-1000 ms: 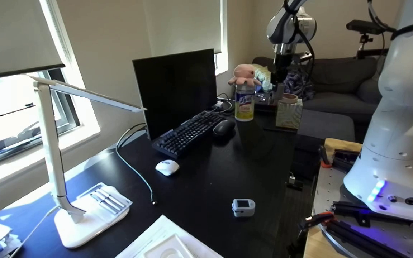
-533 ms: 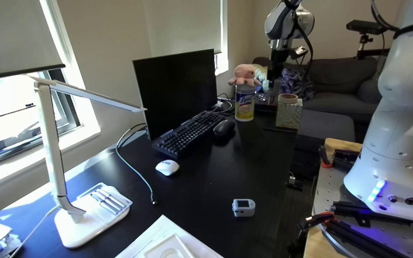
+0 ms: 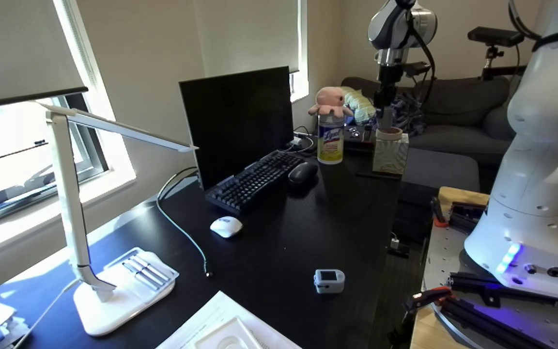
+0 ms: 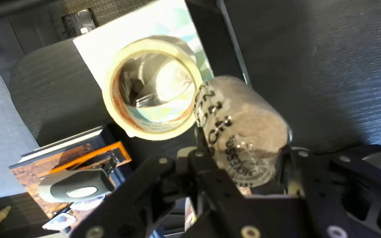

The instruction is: Take the brown object and put it on top of the box

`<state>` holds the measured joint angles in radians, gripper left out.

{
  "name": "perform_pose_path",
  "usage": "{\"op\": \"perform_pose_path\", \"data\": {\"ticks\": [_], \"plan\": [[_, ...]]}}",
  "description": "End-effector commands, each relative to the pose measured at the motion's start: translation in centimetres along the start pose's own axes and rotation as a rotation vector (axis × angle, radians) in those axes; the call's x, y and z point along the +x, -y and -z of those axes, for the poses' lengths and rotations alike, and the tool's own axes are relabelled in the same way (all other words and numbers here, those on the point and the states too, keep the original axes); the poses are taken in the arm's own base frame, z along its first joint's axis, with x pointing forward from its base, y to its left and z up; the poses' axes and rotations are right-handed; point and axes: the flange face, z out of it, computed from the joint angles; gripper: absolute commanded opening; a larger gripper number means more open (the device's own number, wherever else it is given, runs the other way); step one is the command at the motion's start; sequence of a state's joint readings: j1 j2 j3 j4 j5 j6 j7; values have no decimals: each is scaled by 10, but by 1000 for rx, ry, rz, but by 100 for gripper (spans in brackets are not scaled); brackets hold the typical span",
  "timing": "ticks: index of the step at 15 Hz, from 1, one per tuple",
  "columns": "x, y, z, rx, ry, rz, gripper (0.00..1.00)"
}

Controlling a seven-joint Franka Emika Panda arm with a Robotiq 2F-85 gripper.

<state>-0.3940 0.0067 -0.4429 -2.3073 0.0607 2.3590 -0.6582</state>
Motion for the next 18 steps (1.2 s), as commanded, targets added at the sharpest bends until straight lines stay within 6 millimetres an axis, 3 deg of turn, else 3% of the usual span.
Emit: {"op": "perform_pose_path", "data": {"ticks": [1, 6, 18], "plan": [[-14, -22, 0, -6, 8, -46, 17], [-22, -42, -8, 1, 18, -92, 17], [1, -63, -26, 23, -13, -181, 17]]}}
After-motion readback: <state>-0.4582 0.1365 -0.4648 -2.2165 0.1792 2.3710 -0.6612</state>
